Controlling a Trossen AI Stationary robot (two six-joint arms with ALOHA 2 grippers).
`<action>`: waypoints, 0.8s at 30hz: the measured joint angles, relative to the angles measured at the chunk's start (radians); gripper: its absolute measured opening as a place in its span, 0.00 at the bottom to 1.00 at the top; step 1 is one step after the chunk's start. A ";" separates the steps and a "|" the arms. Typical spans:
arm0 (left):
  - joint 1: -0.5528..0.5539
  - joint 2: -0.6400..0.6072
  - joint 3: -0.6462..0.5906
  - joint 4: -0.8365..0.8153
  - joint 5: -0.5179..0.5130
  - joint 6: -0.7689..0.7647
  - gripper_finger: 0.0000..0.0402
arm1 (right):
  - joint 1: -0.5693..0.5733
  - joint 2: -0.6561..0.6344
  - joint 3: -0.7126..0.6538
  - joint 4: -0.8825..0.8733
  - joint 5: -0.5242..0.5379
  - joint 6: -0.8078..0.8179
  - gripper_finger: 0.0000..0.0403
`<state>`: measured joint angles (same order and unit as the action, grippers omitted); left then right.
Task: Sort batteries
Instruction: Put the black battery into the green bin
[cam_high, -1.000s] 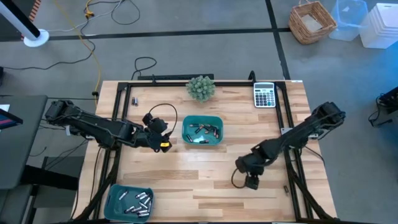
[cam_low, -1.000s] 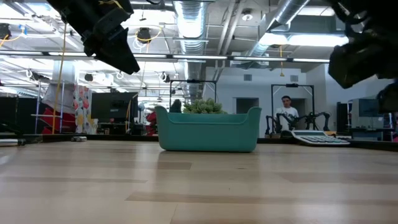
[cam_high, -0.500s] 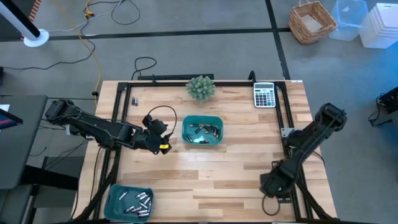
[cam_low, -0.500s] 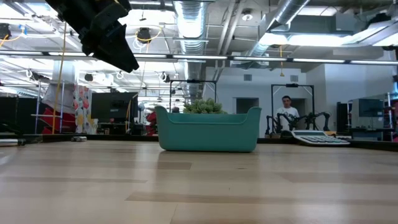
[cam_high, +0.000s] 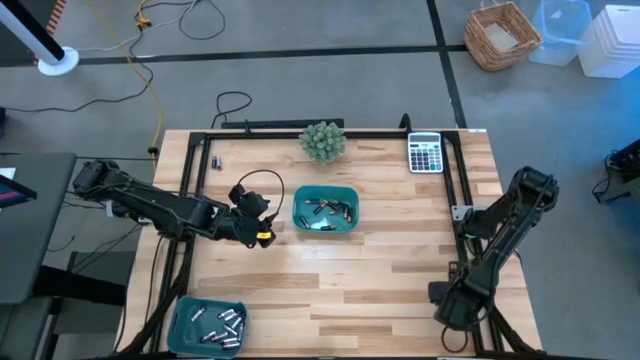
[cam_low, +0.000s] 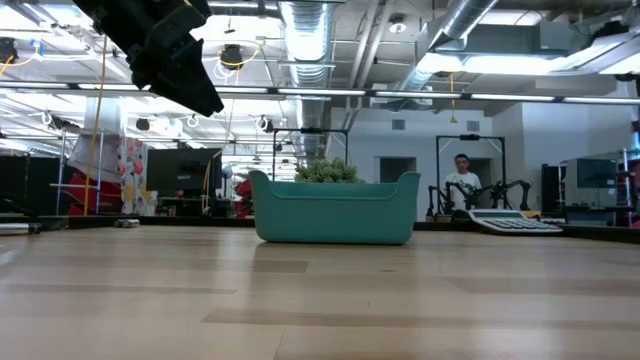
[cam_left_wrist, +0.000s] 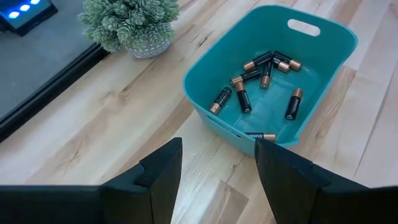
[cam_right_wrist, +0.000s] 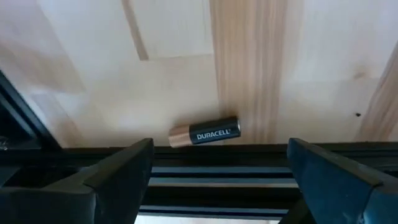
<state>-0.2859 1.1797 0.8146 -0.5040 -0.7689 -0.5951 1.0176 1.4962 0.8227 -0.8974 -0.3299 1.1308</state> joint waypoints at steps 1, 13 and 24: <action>0.000 0.000 0.000 0.000 0.000 0.000 0.49 | 0.006 0.007 0.000 0.002 0.001 0.012 0.96; 0.000 0.000 0.000 0.000 -0.001 0.000 0.49 | 0.059 0.163 0.044 -0.014 0.001 -0.021 0.96; 0.000 0.000 0.000 0.000 -0.003 -0.003 0.49 | 0.092 0.224 0.068 0.012 -0.015 -0.027 0.95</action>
<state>-0.2859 1.1797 0.8146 -0.5037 -0.7721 -0.5983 1.1100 1.7199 0.8909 -0.8851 -0.3450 1.1037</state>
